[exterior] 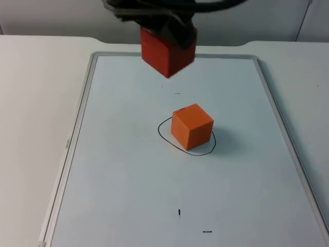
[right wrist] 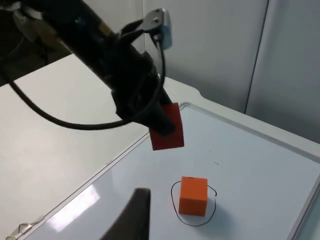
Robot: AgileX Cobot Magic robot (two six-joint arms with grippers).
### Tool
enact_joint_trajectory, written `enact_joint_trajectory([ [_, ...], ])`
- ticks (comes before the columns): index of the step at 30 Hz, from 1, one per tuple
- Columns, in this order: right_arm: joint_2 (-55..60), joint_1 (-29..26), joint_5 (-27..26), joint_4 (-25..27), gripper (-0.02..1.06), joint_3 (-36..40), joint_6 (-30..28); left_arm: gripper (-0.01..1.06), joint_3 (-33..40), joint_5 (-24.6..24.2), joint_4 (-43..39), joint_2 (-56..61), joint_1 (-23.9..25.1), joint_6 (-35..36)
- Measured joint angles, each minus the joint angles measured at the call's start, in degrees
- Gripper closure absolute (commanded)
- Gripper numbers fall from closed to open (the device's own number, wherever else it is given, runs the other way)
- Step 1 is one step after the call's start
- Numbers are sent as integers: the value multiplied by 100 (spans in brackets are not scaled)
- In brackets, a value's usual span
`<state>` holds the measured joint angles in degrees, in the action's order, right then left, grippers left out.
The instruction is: Pick up one cube with the left hand and another cube with the right hand. First place the cube in the right hand at the target position, then stack the cube in the left hand on top.
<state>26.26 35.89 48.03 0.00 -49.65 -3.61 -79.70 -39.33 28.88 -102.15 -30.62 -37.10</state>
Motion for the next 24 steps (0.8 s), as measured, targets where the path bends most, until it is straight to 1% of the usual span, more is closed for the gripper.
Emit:
enact_joint_trajectory([
  [4,0,0,171,0,7,0,0,86,-449,-85,127,-704,0,-183],
  [7,0,0,213,0,7,0,0,86,-635,-124,137,-1049,-17,-350],
  [13,0,0,244,0,7,0,0,86,-969,-250,153,-1521,-69,-422],
  [24,0,0,243,0,7,0,0,86,-1042,-295,308,-1787,-69,-537],
])
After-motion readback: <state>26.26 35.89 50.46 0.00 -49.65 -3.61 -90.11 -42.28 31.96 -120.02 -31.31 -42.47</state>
